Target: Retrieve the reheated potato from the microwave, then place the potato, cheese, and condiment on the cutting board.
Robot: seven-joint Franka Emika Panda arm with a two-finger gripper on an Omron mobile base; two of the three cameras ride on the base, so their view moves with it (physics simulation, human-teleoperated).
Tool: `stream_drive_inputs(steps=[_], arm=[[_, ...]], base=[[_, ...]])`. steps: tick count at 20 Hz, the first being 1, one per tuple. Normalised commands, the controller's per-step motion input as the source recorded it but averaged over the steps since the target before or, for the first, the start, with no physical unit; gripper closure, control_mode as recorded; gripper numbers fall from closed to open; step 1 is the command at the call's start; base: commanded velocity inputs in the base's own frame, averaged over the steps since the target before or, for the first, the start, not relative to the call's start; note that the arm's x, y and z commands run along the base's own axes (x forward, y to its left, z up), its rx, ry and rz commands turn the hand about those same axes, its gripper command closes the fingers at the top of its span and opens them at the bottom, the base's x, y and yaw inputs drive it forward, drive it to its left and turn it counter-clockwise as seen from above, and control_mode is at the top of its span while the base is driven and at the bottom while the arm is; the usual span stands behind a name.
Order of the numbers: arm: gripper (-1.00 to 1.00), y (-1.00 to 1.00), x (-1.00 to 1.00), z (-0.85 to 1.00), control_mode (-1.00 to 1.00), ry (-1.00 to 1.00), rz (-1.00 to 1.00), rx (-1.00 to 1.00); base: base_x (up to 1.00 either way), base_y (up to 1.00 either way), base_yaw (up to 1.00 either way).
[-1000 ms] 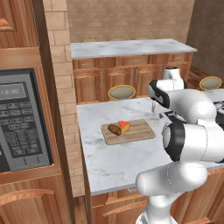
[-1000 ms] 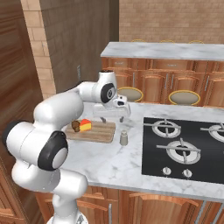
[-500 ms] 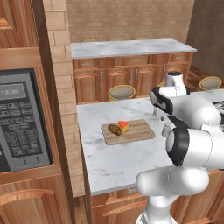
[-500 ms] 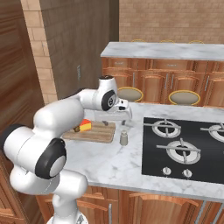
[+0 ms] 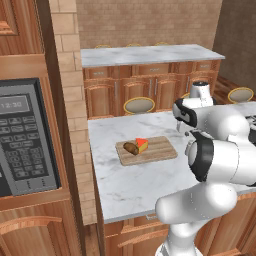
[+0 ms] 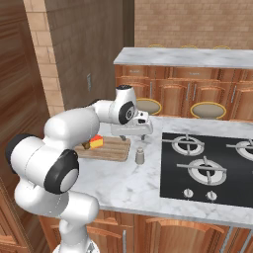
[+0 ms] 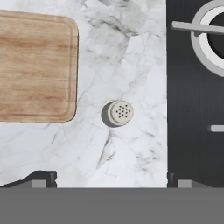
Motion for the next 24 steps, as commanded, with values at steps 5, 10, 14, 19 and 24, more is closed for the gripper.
stream_drive_inputs(steps=[5, 10, 14, 19, 24], arm=[[-1.00, -0.07, 0.11, -0.01, -1.00, 0.00, 0.00, 0.00], [-1.00, -0.06, 0.08, -0.04, -1.00, 0.00, 0.00, 0.04], [-1.00, -0.02, 0.00, -0.12, -1.00, -0.01, 0.00, 0.08], [-1.00, 0.00, 0.00, -0.21, -1.00, -0.08, 0.00, 0.06], [-1.00, 0.00, 0.00, -0.16, -1.00, -0.18, 0.00, 0.03]], base=[[0.00, 0.00, 0.00], [0.00, 0.00, 0.00], [0.00, 0.00, 0.00], [0.00, 0.00, 0.00], [0.00, 0.00, 0.00]])
